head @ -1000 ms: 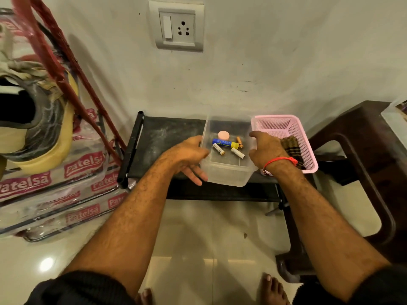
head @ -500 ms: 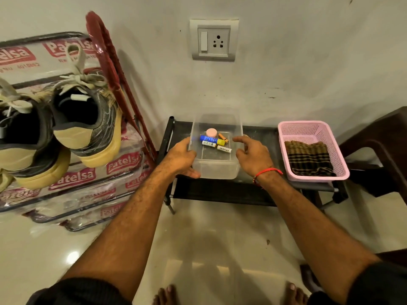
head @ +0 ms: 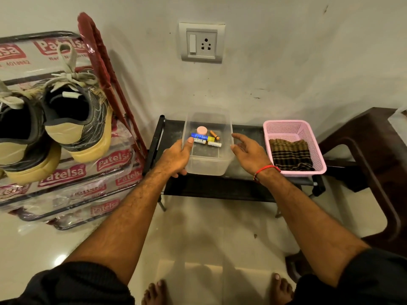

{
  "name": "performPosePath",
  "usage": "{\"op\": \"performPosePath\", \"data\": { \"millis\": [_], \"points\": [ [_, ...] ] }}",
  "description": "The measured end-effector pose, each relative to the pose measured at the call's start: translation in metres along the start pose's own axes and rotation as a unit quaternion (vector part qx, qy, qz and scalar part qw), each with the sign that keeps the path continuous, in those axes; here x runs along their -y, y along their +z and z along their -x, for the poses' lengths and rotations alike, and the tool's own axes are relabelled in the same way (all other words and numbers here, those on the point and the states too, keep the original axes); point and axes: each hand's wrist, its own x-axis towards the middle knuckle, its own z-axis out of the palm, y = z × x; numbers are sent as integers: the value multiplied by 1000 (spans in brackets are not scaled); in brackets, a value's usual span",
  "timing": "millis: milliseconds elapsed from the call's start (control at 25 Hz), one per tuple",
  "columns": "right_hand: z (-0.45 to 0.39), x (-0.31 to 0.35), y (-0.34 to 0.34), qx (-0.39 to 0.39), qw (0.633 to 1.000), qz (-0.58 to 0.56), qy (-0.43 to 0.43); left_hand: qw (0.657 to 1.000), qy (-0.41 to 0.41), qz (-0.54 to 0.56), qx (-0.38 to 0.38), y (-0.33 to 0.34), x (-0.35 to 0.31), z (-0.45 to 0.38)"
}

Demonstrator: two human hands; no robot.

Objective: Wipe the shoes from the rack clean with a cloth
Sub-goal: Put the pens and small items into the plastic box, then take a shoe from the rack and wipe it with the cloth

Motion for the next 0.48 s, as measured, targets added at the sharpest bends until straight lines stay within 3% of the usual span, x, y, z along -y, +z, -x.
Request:
{"op": "performPosePath", "data": {
  "millis": [80, 160, 280, 480],
  "points": [
    [5, -5, -11, -17, 1000, 1, -10, 999, -10, -12, -30, 5, 1, 4],
    [14, -13, -24, -45, 999, 1, -20, 993, -7, -52, -106, 9, -2, 14],
    [29, -23, -48, -89, 995, 24, -29, 966, 84, -118, -214, 11, -7, 37],
    [36, -54, -92, -176, 979, 102, 6, 967, 185, -89, -154, 33, -22, 58]
  ]
}}
